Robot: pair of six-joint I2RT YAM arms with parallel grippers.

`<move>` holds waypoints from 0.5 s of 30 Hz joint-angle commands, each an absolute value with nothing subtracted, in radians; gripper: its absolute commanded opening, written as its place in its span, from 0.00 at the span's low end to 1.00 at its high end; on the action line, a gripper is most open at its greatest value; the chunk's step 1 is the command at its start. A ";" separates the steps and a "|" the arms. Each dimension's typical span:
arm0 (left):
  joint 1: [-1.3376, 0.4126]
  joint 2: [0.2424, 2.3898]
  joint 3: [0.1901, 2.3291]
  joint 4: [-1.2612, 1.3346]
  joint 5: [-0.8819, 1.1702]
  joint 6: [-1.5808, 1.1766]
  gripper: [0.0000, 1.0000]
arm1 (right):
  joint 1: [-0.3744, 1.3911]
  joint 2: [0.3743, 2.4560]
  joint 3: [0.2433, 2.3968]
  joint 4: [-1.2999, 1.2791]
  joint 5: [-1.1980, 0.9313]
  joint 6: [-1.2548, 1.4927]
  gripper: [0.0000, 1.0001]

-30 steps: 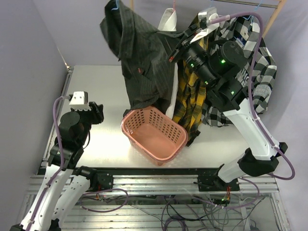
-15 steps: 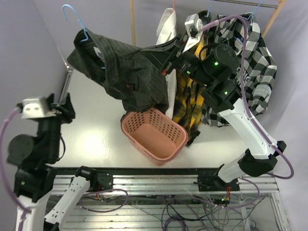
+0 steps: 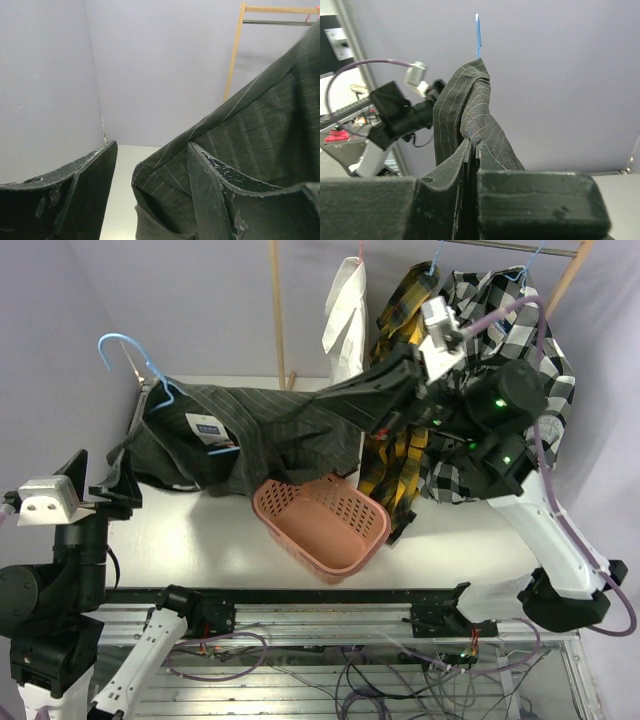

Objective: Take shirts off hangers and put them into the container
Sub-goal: Pick up the hanger from the clothesline.

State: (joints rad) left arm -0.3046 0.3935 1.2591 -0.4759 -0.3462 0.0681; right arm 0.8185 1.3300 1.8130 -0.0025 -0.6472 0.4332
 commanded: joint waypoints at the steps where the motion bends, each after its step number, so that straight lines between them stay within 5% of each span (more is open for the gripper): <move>1: -0.307 0.383 1.246 -0.485 -0.297 0.086 0.69 | 0.821 1.248 1.789 0.129 -0.709 0.512 0.00; 15: -0.307 0.380 1.332 -0.489 -0.252 0.058 0.68 | 0.821 1.185 1.692 0.149 -0.698 0.527 0.00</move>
